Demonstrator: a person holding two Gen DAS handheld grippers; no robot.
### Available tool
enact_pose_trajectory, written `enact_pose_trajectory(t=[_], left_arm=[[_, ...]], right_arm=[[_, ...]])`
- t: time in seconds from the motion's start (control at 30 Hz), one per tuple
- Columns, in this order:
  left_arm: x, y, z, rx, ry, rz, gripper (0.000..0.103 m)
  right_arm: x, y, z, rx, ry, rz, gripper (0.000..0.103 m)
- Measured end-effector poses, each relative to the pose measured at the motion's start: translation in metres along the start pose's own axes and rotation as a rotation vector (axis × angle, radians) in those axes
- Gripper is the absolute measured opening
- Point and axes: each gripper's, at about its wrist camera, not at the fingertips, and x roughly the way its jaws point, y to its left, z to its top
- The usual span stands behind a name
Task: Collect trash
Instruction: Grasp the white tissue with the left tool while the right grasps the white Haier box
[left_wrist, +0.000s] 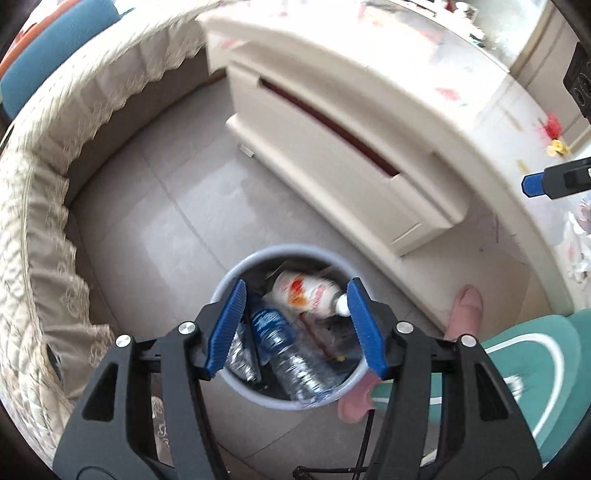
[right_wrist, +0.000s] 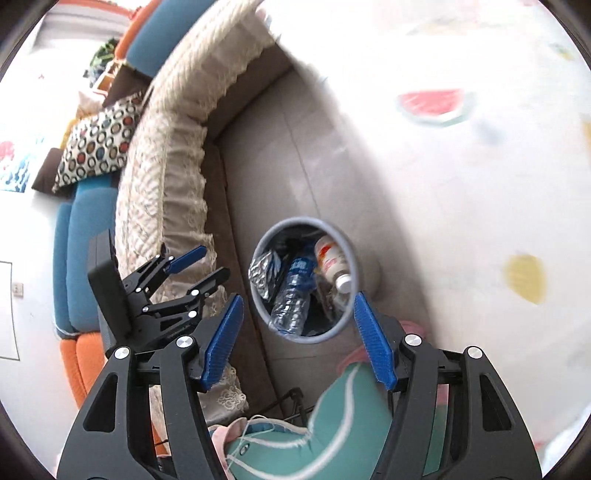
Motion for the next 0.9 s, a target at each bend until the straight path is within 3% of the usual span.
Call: enact_pose_trajectory(t=[0.13, 0.27, 0.53, 0.77, 0.9], left_arm=[[-0.013, -0.03, 0.014, 0.059, -0.028, -0.014, 0.057], [-0.03, -0.068, 0.031, 0.144, -0.063, -0.042, 0.068], [-0.058, -0.195, 0.059, 0.403, -0.136, -0.148, 0.083], [-0.057, -0.288, 0.055, 0.582, -0.112, -0.232, 0.093], [-0.052, -0.33, 0.045, 0.69, -0.077, -0.255, 0.096]], right_arm=[[-0.043, -0.021, -0.02, 0.028, -0.075, -0.011, 0.068], [-0.096, -0.049, -0.049, 0.055, -0.161, -0.048, 0.07], [-0.192, -0.121, -0.129, 0.192, -0.3, -0.169, 0.082], [-0.216, -0.174, -0.185, 0.315, -0.33, -0.231, 0.084], [-0.206, -0.186, -0.204, 0.339, -0.306, -0.286, 0.085]])
